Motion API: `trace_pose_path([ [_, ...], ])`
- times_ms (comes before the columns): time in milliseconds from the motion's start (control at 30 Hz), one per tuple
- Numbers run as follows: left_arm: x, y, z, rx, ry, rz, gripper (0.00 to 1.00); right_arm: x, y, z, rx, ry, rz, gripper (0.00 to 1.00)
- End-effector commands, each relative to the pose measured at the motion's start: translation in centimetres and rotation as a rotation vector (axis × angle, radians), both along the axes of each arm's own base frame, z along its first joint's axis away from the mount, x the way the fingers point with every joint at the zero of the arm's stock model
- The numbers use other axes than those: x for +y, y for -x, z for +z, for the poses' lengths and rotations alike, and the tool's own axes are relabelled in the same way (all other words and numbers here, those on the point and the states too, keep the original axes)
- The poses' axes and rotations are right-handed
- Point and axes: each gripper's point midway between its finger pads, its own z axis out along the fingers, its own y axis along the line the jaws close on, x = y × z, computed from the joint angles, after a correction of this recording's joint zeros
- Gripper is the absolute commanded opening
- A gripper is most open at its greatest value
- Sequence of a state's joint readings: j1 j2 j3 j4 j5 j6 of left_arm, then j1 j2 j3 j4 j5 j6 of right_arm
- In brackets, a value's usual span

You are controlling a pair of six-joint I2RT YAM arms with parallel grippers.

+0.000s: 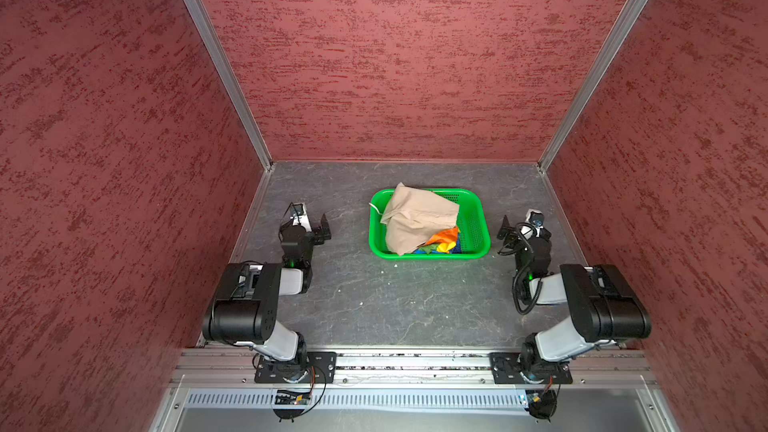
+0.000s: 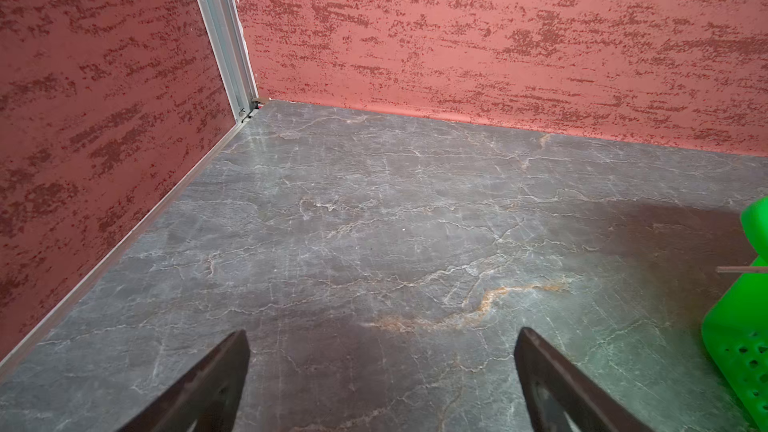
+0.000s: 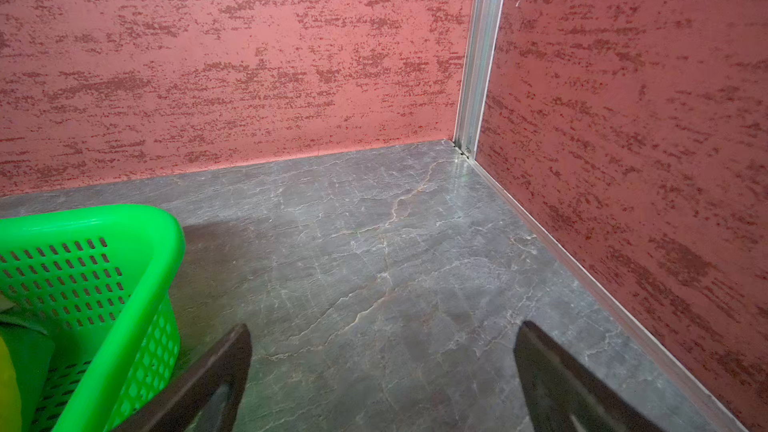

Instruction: Fold and stack the shorts

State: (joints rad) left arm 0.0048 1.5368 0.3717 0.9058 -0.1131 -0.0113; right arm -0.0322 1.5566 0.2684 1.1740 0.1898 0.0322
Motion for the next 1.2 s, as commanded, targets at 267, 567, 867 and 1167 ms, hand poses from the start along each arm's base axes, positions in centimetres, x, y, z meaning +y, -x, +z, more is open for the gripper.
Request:
trace_pose_path([
  [267,0.1,0.0,0.3,-0.015,0.017,-0.006,0.99,0.5,-0.3,0.5,-0.015,-0.016,0.037,0.99],
  [567,0.1,0.1,0.2,-0.013,0.016,-0.005,0.99,0.4,-0.3,0.4,-0.012,-0.017,0.037,0.99],
  [867,-0.1,0.3,1.6,-0.027,-0.031,0.022,0.99,-0.5,0.6,2.5,-0.047,-0.024,-0.025,0.99],
  [1167,1.9,2.1,12.4,-0.005,0.189,0.435,1.00,-0.1,1.8,10.0,0.024,-0.133,-0.126,0.99],
])
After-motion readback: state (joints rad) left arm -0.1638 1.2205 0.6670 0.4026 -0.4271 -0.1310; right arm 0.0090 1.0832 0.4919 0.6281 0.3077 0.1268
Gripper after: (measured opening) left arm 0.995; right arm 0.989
